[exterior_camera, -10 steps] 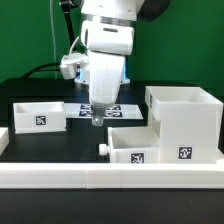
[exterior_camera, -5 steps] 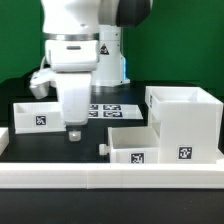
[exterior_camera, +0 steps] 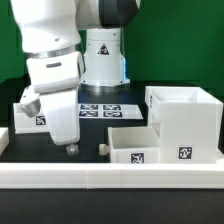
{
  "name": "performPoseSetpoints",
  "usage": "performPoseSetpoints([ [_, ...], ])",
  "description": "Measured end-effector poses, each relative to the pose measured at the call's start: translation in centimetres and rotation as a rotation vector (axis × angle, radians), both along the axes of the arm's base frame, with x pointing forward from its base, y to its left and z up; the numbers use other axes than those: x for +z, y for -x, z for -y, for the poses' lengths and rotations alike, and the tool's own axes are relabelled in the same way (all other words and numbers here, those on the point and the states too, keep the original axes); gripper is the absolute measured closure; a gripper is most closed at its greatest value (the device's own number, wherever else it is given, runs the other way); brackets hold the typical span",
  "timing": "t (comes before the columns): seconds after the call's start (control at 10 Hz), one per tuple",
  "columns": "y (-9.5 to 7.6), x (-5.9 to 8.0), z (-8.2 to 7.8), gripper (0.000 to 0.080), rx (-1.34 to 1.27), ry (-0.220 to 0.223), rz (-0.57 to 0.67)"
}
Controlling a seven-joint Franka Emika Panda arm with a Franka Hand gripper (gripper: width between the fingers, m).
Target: Assemble drawer
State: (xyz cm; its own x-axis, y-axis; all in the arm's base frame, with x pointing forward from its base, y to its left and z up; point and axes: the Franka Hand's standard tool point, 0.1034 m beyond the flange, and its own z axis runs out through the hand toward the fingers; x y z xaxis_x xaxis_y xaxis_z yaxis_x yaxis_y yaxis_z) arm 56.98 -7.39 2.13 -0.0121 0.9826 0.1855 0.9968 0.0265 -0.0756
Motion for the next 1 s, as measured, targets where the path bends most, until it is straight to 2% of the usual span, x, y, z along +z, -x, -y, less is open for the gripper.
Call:
performPoseSetpoints([
  [0.1, -0.4, 0.0, -1.1, 0.0151, -0.012, -0.003, -0.002],
  [0.4, -0.9, 0.2, -3.1, 0.0151, -0.051, -0.003, -0.009],
  [1.0, -0.9, 0.2, -3.3, 0.0151, -0.046, -0.004, -0.008],
])
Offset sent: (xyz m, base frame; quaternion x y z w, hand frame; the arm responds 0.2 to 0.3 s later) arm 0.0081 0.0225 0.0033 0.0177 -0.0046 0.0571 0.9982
